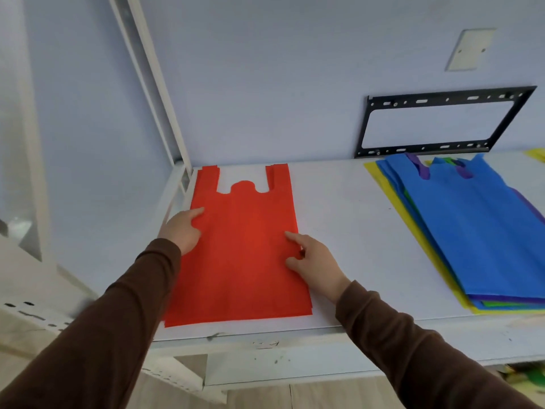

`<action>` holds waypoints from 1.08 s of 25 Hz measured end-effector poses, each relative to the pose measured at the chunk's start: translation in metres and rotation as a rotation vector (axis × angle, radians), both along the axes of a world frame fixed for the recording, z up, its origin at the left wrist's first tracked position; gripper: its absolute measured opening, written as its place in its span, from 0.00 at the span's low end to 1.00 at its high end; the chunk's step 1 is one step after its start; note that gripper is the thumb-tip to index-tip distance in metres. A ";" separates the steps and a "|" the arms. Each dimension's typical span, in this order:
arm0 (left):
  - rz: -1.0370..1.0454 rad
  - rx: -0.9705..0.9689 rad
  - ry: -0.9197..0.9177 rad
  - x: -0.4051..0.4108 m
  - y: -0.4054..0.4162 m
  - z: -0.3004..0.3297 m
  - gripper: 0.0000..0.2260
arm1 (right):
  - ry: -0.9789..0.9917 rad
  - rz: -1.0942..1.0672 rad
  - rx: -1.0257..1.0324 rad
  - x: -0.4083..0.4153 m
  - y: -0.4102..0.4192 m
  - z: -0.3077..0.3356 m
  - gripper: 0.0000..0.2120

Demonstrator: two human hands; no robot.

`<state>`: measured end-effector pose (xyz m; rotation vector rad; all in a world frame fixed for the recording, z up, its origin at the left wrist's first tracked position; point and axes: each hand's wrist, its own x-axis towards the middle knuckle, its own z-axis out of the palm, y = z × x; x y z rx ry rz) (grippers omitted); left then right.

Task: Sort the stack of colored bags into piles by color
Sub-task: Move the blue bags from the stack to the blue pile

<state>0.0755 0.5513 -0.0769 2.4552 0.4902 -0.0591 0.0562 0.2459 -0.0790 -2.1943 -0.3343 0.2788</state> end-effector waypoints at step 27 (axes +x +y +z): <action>-0.433 0.145 -0.116 0.083 -0.510 0.027 0.25 | -0.174 -0.402 -0.366 0.079 -0.476 0.018 0.22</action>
